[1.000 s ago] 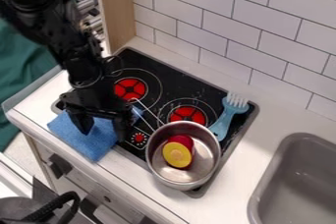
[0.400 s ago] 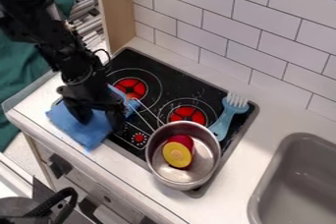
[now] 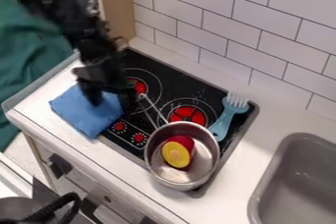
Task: Move the cloth to the upper part of the left burner
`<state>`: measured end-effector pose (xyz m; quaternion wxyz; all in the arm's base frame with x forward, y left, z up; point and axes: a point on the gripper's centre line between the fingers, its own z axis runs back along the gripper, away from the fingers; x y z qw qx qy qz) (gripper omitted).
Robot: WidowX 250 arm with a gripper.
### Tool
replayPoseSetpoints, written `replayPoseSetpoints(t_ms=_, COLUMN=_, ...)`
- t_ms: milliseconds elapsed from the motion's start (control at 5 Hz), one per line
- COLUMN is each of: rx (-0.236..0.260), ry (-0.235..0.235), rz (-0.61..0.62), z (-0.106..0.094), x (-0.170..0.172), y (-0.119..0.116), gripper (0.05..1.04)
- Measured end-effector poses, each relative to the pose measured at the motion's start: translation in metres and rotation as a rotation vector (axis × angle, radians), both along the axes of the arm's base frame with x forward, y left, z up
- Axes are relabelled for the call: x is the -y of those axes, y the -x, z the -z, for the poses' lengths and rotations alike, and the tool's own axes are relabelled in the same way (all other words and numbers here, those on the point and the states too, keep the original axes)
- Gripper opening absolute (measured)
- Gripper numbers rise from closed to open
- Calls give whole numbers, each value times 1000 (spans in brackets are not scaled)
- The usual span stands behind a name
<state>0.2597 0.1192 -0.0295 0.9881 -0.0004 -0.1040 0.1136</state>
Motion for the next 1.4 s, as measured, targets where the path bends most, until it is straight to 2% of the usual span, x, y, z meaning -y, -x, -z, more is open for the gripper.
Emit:
replayPoseSetpoints(t_ms=600, rx=-30, ry=-73, rz=151, z=-4, x=41, y=-73, gripper=1001)
replayPoseSetpoints(t_ms=800, rx=-32, ry=-80, rz=151, z=-7, x=51, y=-79, gripper=1001)
replayPoseSetpoints(t_ms=1000, rx=40, ry=-107, rz=113, z=-26, x=49, y=-74, gripper=1001)
replayPoseSetpoints(t_ms=1200, rx=104, ry=-106, rz=27, z=-45, x=36, y=-60, gripper=1001)
replayPoseSetpoints(t_ms=1400, rx=70, ry=-90, rz=-44, z=-42, x=12, y=-29, gripper=1001)
